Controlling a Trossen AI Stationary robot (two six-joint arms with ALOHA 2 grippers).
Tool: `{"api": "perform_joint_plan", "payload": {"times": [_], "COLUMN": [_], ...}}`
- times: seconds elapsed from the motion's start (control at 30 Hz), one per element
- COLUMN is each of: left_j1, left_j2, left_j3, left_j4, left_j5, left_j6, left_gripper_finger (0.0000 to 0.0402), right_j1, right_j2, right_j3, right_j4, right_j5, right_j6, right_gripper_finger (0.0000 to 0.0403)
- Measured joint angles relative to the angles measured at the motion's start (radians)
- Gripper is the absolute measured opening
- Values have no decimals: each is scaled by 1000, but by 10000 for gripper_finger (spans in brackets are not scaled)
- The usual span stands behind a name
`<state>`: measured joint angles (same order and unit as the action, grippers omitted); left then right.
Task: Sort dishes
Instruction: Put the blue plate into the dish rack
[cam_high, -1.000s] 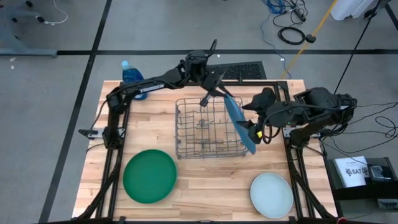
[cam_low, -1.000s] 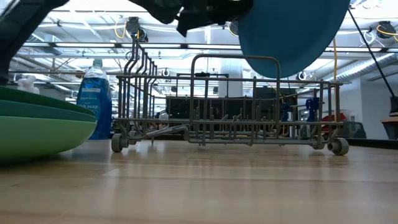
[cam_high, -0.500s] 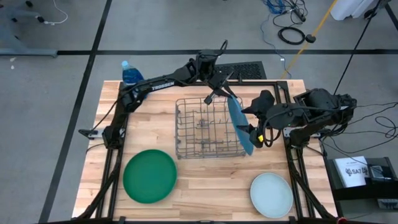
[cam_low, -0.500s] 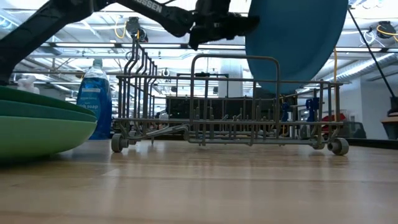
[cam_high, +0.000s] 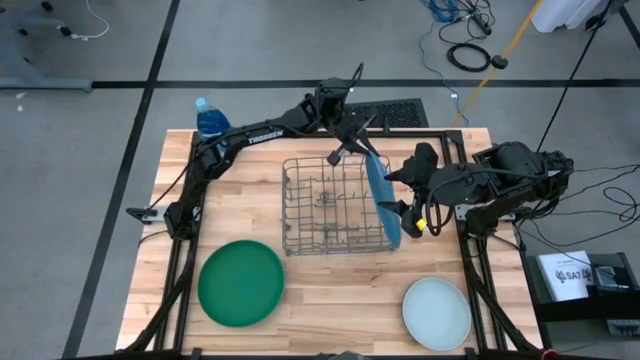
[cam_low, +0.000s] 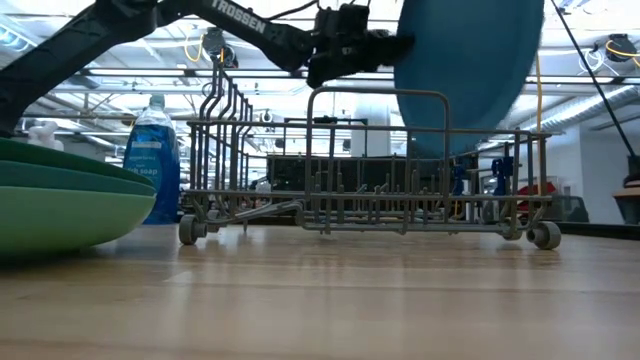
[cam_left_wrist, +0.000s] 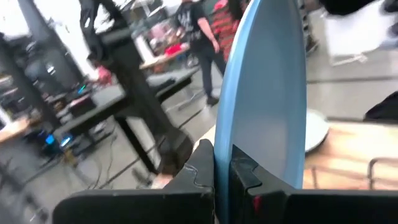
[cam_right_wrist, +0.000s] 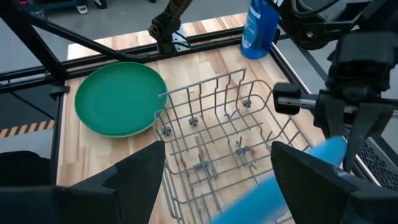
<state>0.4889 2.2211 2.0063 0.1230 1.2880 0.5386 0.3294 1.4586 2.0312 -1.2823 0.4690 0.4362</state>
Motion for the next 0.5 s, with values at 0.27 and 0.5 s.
{"api": "perform_joint_plan", "payload": {"times": [0.27, 0.5], "left_j1": [7, 9], "left_j2": [-2, 72], "left_j3": [31, 55], "left_j4": [26, 181], "left_j5": [70, 76], "left_j6": [-33, -164], "left_gripper_finger": [2, 2], "right_j1": [0, 0], "right_j2": [0, 0], "right_j3": [0, 0], "right_j4": [4, 57], "right_j5": [0, -1], "right_j6": [-3, -33], "right_gripper_finger": [286, 286]}}
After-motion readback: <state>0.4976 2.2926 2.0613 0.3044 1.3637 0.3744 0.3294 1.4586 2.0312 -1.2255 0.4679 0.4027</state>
